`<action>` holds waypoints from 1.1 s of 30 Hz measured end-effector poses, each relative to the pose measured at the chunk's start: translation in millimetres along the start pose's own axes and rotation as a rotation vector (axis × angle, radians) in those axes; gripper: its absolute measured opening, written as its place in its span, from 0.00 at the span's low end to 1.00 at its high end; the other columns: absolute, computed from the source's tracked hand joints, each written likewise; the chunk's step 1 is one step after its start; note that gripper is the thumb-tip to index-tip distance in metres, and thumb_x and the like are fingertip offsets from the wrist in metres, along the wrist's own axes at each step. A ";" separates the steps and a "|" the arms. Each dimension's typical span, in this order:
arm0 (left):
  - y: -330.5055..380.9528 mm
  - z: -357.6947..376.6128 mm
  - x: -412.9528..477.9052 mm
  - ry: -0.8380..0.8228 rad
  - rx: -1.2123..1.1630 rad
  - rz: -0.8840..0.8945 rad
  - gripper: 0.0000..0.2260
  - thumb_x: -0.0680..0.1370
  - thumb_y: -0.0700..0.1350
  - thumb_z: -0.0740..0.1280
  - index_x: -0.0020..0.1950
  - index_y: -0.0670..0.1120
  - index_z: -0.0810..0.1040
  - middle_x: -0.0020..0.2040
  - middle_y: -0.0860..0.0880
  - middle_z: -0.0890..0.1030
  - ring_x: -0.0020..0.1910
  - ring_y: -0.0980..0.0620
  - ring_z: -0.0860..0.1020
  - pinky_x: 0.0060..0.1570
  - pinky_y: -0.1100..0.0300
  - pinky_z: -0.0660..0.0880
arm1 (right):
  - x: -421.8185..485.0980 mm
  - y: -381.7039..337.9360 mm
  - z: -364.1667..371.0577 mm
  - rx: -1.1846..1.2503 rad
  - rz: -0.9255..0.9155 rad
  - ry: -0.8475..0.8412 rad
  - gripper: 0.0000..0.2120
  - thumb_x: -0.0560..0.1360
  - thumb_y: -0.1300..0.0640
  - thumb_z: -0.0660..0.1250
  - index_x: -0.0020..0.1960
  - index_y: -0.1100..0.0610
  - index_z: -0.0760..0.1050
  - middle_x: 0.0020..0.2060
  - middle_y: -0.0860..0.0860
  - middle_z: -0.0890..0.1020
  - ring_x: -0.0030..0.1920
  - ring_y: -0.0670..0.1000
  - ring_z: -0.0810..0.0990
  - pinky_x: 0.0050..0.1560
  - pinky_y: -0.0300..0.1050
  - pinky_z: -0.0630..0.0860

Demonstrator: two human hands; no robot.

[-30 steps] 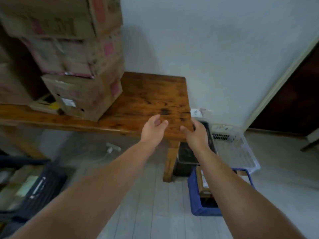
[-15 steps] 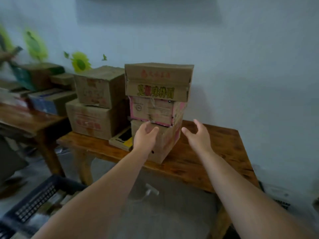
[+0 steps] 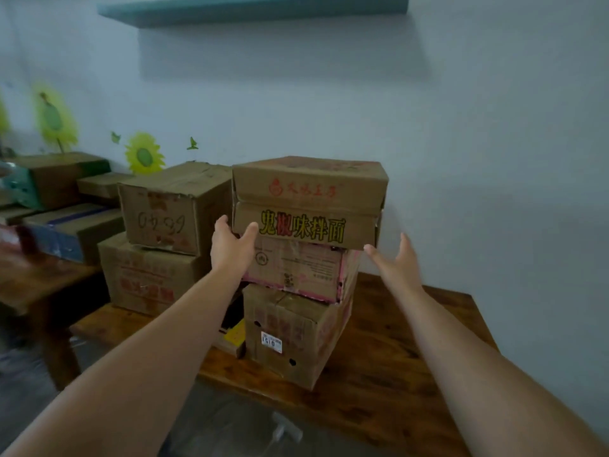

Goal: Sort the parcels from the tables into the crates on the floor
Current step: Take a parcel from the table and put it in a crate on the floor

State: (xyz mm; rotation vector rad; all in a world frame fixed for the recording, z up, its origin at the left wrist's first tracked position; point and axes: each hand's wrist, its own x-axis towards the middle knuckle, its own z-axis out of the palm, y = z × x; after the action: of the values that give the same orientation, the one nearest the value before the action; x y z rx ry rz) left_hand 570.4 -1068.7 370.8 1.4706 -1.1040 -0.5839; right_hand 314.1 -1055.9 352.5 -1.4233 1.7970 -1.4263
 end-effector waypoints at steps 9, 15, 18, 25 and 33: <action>-14.6 21.6 80.9 -0.047 -0.087 -0.126 0.38 0.75 0.62 0.65 0.78 0.50 0.52 0.76 0.46 0.61 0.73 0.43 0.63 0.68 0.46 0.62 | 60.3 2.4 27.7 0.325 -0.060 -0.116 0.39 0.72 0.53 0.72 0.77 0.51 0.56 0.64 0.47 0.72 0.65 0.48 0.70 0.60 0.40 0.69; -15.7 25.9 96.5 -0.232 -0.395 -0.150 0.24 0.77 0.51 0.67 0.71 0.51 0.65 0.59 0.51 0.76 0.50 0.51 0.76 0.49 0.52 0.74 | 66.6 2.6 38.7 0.457 -0.075 -0.127 0.30 0.70 0.57 0.73 0.67 0.45 0.65 0.54 0.41 0.77 0.56 0.45 0.76 0.59 0.47 0.74; -14.2 25.6 100.5 -0.242 -0.437 -0.089 0.22 0.77 0.48 0.68 0.70 0.51 0.67 0.60 0.50 0.78 0.51 0.52 0.78 0.48 0.53 0.76 | 65.5 -4.2 36.0 0.429 -0.094 -0.118 0.40 0.66 0.52 0.75 0.73 0.49 0.60 0.59 0.45 0.76 0.62 0.49 0.75 0.65 0.52 0.71; -0.9 6.6 108.8 -0.324 -0.356 0.042 0.22 0.78 0.50 0.65 0.71 0.51 0.65 0.59 0.52 0.77 0.57 0.50 0.77 0.57 0.49 0.75 | 53.4 -33.5 26.9 0.419 -0.143 0.002 0.45 0.62 0.46 0.78 0.73 0.47 0.60 0.62 0.47 0.76 0.65 0.50 0.73 0.67 0.58 0.70; 20.3 -11.1 99.5 -0.482 -0.583 0.031 0.12 0.77 0.45 0.68 0.57 0.52 0.69 0.57 0.46 0.80 0.52 0.45 0.81 0.52 0.44 0.79 | 16.9 -59.0 4.7 0.406 -0.205 0.159 0.43 0.62 0.47 0.77 0.73 0.45 0.60 0.62 0.46 0.76 0.65 0.51 0.73 0.67 0.58 0.70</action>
State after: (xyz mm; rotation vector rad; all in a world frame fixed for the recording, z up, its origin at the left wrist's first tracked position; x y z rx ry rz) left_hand 616.8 -1148.4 414.9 0.8209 -1.1814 -1.1673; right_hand 337.8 -1069.5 407.7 -1.3351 1.3662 -1.9259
